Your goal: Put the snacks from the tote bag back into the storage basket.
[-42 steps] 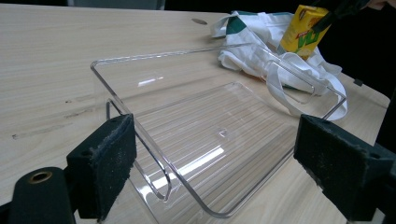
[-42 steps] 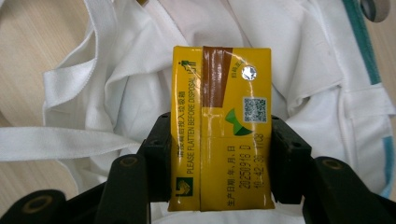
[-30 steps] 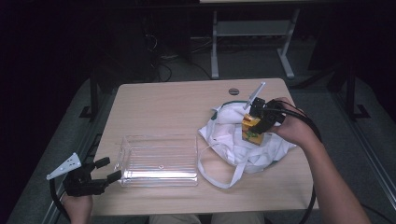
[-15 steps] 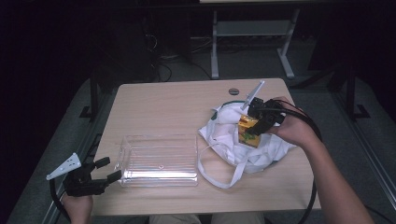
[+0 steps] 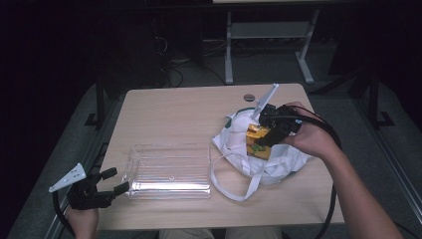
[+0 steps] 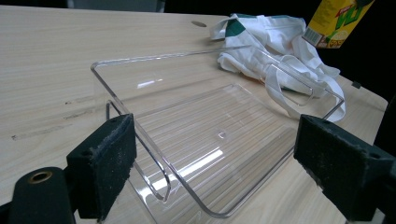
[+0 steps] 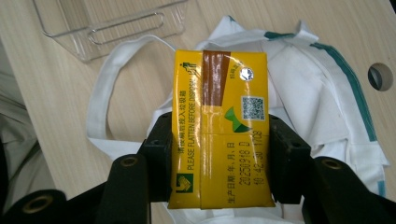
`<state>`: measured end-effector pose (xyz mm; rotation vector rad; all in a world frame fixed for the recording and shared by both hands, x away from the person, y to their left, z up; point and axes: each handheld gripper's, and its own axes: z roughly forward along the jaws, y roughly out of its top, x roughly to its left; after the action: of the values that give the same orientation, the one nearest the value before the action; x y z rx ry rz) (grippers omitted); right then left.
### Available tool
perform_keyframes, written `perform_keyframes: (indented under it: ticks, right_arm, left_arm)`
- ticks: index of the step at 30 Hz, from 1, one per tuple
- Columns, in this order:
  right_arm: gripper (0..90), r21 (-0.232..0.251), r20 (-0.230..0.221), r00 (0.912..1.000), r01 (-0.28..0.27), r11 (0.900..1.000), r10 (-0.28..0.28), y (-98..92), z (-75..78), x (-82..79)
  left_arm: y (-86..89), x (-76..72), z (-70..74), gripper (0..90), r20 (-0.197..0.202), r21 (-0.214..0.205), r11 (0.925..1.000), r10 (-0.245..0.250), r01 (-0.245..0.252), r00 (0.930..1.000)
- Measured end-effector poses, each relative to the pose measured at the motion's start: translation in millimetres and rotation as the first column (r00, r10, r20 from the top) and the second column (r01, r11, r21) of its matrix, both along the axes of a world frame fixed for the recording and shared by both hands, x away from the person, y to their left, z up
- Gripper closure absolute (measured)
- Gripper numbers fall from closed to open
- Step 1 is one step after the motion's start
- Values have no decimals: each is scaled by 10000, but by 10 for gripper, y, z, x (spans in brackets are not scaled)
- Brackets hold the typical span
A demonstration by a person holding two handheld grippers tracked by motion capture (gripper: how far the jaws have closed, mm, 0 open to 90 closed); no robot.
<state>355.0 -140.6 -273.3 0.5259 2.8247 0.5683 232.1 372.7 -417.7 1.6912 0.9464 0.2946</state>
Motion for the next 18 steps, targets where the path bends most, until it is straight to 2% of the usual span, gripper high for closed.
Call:
perform_keyframes:
  ticks: [11, 18]
  right_arm:
    - [510, 69, 69, 9989, -459, 9989, 459, 133, 91, -92]
    - [511, 334, 52, 9957, -923, 9952, 922, 265, 170, -184]
  left_arm:
    - [0, 1, -1, 127, 4, 27, 10000, -19, 19, 10000]
    - [0, -4, 0, 128, 11, -92, 9999, 51, -51, 10000]
